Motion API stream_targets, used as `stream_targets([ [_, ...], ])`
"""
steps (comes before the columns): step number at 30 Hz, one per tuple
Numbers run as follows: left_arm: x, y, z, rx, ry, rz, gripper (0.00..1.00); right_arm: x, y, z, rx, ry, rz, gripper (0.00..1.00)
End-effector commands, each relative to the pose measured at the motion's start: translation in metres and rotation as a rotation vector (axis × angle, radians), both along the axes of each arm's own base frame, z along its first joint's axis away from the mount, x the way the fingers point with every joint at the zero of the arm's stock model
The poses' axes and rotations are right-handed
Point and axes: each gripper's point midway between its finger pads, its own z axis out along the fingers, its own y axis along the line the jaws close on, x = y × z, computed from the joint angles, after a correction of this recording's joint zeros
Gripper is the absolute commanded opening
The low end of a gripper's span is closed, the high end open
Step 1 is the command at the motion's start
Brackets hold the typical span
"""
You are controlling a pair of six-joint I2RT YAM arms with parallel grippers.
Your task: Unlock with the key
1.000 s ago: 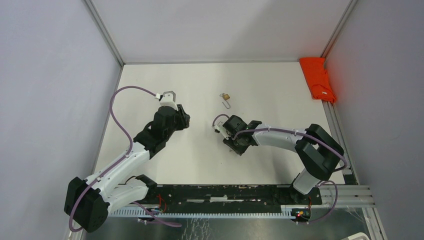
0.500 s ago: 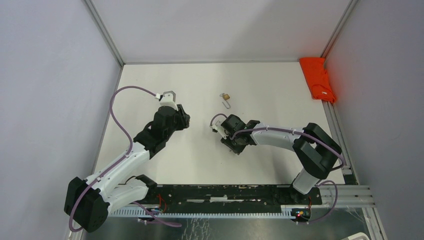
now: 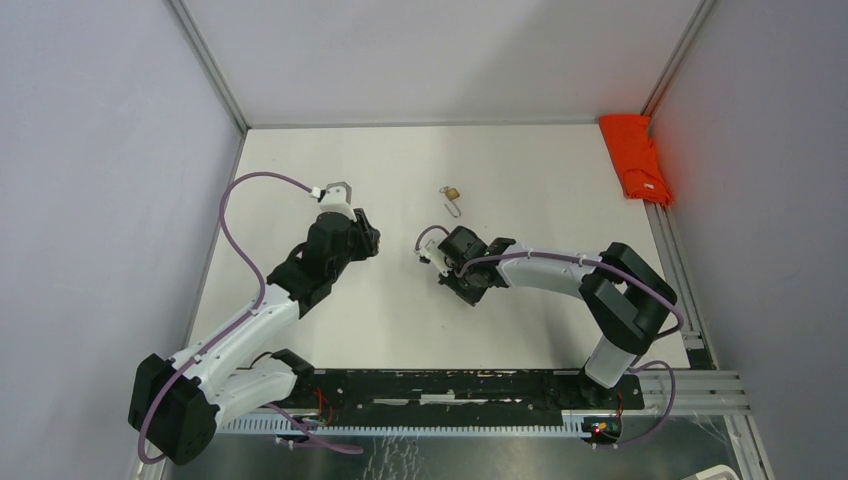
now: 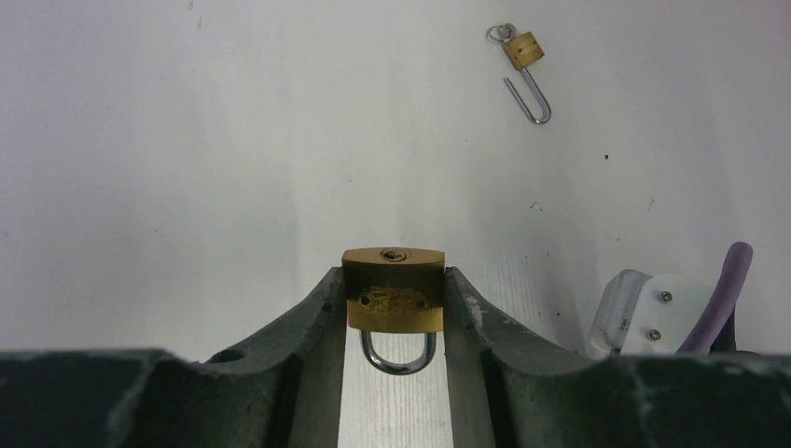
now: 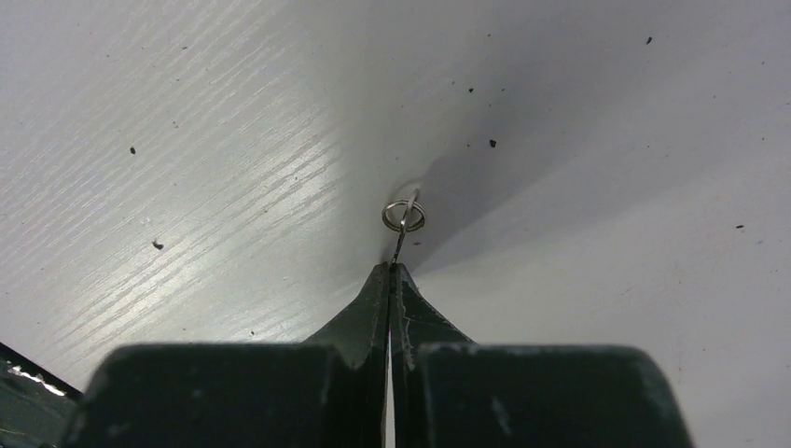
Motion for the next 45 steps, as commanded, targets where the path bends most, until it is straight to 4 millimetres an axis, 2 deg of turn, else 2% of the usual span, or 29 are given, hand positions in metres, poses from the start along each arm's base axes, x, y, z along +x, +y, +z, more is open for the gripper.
stream_targets([
  [1,0.006,-0.003,0.017,-0.013,-0.069,-0.015,0.02,-0.001,0.007,0.01,0.041,-0.01,0.008,0.0],
  [10,0.006,-0.006,0.019,-0.021,-0.072,-0.024,0.02,-0.007,0.031,0.062,0.269,0.019,-0.068,0.0],
  [15,0.007,-0.008,0.022,-0.031,-0.078,-0.031,0.02,-0.018,0.039,0.07,0.414,0.115,-0.146,0.0],
  [19,0.006,-0.008,0.022,-0.033,-0.08,-0.035,0.02,-0.02,0.036,0.062,0.398,0.128,-0.175,0.0],
  [22,0.005,-0.007,0.022,-0.032,-0.083,-0.033,0.02,-0.011,0.022,0.05,0.299,0.083,-0.188,0.18],
  [26,0.005,-0.006,0.023,-0.035,-0.086,-0.031,0.02,0.006,0.012,0.038,0.201,0.019,-0.199,0.27],
  [34,0.003,-0.003,0.024,-0.031,-0.09,-0.024,0.02,0.031,0.023,0.025,0.139,-0.013,-0.199,0.28],
  [39,0.002,-0.004,0.024,-0.031,-0.089,-0.027,0.02,0.043,0.018,0.024,0.075,-0.058,-0.17,0.32],
  [45,0.002,-0.004,0.023,-0.031,-0.09,-0.027,0.02,0.038,0.015,0.016,0.035,-0.022,-0.132,0.32],
])
